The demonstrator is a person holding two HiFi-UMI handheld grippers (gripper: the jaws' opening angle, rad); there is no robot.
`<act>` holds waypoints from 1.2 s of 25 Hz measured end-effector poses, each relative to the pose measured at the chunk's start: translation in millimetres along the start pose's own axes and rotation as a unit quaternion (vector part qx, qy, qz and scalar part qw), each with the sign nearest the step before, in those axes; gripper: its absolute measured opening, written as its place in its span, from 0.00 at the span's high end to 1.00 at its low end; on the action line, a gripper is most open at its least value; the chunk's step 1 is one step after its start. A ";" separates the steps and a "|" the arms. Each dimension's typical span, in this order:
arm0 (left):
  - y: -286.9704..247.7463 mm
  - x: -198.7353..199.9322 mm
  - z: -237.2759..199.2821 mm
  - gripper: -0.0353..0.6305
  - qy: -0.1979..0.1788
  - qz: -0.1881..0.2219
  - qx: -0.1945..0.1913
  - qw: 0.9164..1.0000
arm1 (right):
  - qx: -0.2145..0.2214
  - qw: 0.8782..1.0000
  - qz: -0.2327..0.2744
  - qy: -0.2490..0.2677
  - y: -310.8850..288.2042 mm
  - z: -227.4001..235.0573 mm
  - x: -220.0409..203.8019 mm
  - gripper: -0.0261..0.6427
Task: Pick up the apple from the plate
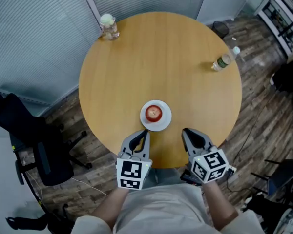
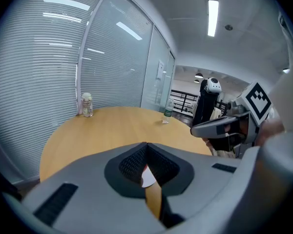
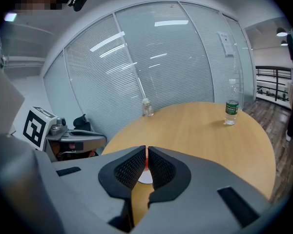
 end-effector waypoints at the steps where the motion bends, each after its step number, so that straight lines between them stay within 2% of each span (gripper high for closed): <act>1: -4.0 -2.0 -0.8 0.94 0.001 -0.004 -0.001 1.000 | 0.002 1.000 -0.003 0.000 -2.9 -0.4 -0.7 0.91; 11: -39.4 -21.4 -5.5 0.94 -0.023 -0.029 -0.009 0.999 | 0.008 1.000 -0.026 -0.015 -23.9 6.2 -13.3 0.91; 16: -52.4 -31.2 -10.3 0.94 -0.015 -0.045 -0.025 0.999 | 0.007 0.999 -0.031 -0.028 -31.6 9.2 -18.2 0.91; 22: -68.0 -36.4 -18.4 0.74 -0.016 -0.059 -0.036 0.997 | 0.006 0.999 -0.036 -0.040 -36.2 11.7 -23.8 0.91; 25: -79.0 -43.9 -18.9 0.59 -0.017 -0.075 -0.054 0.996 | 0.002 0.998 -0.041 -0.045 -37.3 14.0 -26.1 0.91; 30: -95.9 -56.0 -22.5 0.44 -0.016 -0.096 -0.061 0.993 | -0.002 0.998 -0.046 -0.050 -38.0 18.1 -30.0 0.91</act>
Point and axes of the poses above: the fingertips, and each gripper's own axes: y backward along the fingers, z to its right, x out of its top, the point moved 3 cm from there along y, backward along the fingers
